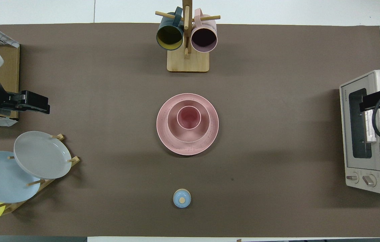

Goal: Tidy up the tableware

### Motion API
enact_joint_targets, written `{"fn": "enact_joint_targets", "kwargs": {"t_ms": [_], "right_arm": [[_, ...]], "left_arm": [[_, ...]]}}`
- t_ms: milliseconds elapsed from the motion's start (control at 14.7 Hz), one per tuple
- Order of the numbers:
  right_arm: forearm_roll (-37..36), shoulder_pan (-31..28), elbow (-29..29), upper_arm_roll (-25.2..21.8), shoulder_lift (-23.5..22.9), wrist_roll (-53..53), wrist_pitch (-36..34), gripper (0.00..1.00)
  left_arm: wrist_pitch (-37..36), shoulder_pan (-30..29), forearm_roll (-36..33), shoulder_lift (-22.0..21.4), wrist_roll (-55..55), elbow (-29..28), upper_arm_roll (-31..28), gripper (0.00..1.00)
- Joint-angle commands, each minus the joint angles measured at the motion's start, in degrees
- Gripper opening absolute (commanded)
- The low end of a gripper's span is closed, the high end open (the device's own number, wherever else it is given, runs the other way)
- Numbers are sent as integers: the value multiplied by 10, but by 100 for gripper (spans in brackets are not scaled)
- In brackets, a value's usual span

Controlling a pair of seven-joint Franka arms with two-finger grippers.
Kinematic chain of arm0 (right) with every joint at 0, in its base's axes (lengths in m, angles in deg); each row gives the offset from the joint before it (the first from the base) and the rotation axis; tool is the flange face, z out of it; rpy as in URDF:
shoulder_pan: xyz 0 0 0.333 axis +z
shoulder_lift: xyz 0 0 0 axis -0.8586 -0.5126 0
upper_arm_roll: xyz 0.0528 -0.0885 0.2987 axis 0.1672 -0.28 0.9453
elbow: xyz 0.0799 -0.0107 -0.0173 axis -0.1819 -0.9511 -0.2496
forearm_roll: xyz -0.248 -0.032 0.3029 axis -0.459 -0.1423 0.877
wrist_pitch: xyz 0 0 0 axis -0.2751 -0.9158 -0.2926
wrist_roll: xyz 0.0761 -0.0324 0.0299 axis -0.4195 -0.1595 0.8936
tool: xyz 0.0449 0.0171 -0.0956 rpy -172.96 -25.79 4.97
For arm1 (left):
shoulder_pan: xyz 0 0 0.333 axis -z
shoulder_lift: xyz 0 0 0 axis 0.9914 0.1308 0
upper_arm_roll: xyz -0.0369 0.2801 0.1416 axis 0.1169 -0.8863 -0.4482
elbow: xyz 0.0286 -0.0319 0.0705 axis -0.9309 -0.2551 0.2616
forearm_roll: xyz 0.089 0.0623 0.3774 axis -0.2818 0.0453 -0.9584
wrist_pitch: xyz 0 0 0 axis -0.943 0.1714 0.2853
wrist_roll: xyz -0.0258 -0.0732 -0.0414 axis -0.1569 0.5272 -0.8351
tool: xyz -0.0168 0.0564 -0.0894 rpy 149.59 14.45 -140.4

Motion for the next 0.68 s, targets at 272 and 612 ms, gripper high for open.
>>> {"fn": "enact_joint_targets", "kwargs": {"t_ms": [272,612], "right_arm": [[10,-4,-5,0,5,12,-5,100],[10,-4,-5,0,5,12,-5,100]], "left_arm": [[-9,-4,-10,-4,18,-2,-2,100],[-8,-5,-10,-4,15,-1,-3,100]]}}
